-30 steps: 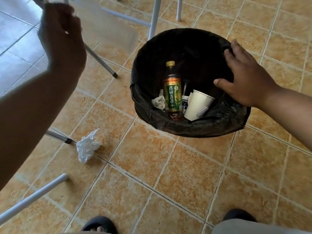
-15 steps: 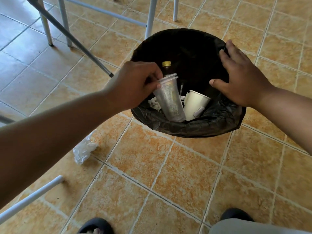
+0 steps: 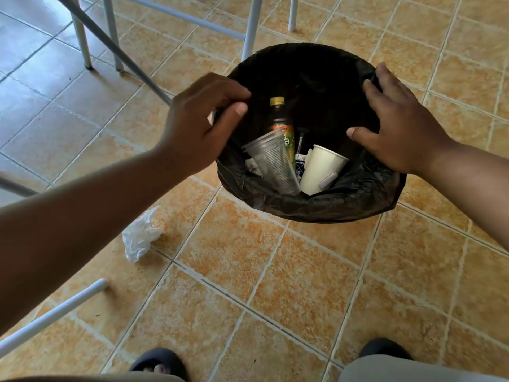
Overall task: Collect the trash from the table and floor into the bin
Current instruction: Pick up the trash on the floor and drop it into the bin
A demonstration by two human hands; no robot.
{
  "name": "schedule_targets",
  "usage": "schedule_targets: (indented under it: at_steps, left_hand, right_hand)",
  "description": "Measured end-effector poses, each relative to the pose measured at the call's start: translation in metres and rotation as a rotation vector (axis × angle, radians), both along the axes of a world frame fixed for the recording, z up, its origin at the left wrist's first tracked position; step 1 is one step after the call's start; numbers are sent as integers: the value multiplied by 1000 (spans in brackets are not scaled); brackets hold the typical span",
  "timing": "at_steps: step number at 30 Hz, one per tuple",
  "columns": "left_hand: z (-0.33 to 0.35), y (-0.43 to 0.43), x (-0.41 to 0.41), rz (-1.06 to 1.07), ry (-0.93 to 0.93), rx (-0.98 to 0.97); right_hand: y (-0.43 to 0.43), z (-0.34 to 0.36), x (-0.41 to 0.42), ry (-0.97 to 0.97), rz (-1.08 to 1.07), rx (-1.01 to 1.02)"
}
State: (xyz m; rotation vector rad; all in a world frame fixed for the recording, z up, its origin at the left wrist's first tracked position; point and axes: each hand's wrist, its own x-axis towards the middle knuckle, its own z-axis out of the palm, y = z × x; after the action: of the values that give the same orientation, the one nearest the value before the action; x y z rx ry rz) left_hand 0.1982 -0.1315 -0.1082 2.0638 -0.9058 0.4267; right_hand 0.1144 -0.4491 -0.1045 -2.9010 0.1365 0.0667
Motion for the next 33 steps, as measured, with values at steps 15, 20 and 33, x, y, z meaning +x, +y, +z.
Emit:
schedule_targets:
  at_steps: [15, 20, 33]
  left_hand:
    - [-155, 159, 0, 179, 583, 1476]
    - [-168, 158, -11, 119, 613, 1644]
    - [-70, 94, 53, 483, 516, 449]
  right_hand:
    - [-3, -4, 1, -1, -4, 11]
    - [-2, -3, 1, 4, -3, 13]
    - [-2, -3, 1, -2, 2, 12]
